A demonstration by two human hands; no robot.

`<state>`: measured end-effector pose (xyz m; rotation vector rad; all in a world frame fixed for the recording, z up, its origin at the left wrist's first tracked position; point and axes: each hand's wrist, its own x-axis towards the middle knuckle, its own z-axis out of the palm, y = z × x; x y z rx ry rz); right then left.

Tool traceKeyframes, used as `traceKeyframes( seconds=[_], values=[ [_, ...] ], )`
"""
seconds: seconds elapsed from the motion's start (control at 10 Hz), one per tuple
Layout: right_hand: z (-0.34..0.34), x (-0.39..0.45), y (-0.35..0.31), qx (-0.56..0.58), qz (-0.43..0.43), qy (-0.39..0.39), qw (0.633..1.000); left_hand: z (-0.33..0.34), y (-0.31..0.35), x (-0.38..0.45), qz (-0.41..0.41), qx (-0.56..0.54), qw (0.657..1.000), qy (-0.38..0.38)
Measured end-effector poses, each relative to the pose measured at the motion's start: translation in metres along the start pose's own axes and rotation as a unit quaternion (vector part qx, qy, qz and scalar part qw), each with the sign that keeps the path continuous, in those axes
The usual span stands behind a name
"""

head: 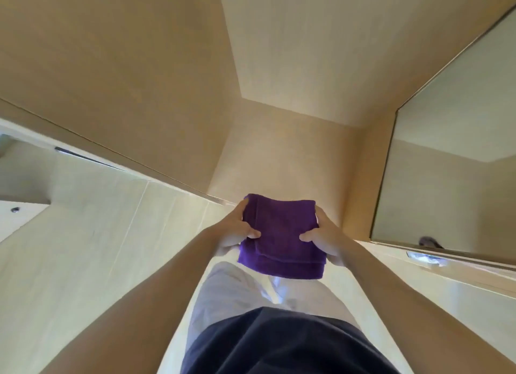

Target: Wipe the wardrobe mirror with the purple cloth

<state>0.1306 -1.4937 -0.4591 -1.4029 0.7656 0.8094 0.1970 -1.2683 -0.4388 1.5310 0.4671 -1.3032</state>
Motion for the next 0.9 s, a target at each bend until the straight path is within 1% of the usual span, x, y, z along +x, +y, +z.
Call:
traceKeyframes(
  seconds=[0.1,0.2,0.3,0.4,0.5,0.6,0.7,0.8,0.9],
  values=[
    [-0.001,0.026,0.016,-0.006,0.013,0.053,0.998,-0.003,0.005,0.032,-0.027,0.049,0.998,0.010],
    [0.001,0.061,0.018,-0.025,0.004,0.102,0.994,-0.016,0.009,0.081,-0.033,0.136,0.989,0.035],
    [-0.001,0.104,0.013,-0.028,0.004,0.136,0.990,-0.026,0.023,0.128,-0.014,0.202,0.978,0.058],
    [-0.004,0.153,0.006,-0.040,0.001,0.160,0.986,-0.035,0.048,0.167,0.031,0.256,0.964,0.065],
    [-0.007,0.198,-0.003,-0.034,-0.015,0.186,0.982,-0.046,0.067,0.206,0.077,0.282,0.952,0.087],
    [-0.008,0.225,-0.006,-0.028,-0.031,0.211,0.977,-0.055,0.077,0.231,0.089,0.303,0.944,0.093],
    [-0.010,0.237,0.002,-0.060,0.007,0.224,0.973,-0.067,0.075,0.237,0.013,0.316,0.947,0.056],
    [-0.014,0.227,0.020,-0.136,0.080,0.184,0.970,-0.082,0.064,0.227,-0.081,0.362,0.927,0.059],
    [-0.017,0.207,0.033,-0.131,0.081,0.148,0.977,-0.092,0.062,0.213,-0.094,0.338,0.933,0.075]
  ],
)
